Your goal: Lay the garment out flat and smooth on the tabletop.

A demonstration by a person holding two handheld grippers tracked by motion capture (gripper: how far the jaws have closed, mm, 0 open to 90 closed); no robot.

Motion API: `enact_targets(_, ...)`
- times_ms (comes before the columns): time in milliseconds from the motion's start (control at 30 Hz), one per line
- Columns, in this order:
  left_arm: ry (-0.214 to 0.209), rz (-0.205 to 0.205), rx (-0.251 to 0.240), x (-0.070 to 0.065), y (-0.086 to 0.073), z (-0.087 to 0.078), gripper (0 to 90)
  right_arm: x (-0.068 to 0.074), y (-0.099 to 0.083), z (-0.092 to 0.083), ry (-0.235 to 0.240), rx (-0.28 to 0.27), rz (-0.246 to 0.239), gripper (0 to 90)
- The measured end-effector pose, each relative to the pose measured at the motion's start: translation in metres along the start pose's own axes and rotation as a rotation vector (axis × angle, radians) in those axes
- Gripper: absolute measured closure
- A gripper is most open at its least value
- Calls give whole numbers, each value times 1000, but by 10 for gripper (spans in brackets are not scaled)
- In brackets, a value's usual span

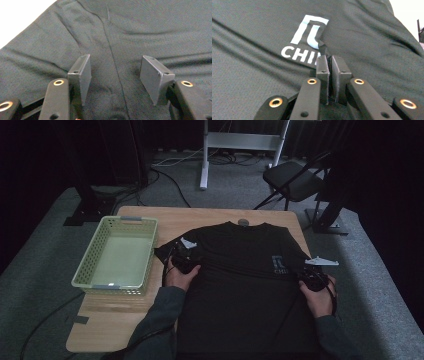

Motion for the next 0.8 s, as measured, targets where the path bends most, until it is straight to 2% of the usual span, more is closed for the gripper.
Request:
enact_targets(467,-3,0,0,-1,-1,0,430,-10,5,-6,-15,-17,11,843)
enact_targets(800,-19,2,-1,-2,-2,-3,451,-17,7,-11,-15,-38,46,842)
Point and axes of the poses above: each handheld gripper's, and its own axes: z roughly forward along the jaws, y roughly out of its top, x roughly to its left, the point moved 5 cm from there along z, roughly forward along the jaws, and after that the axes turned 12 degrees about -y, right-handed, at the moved point
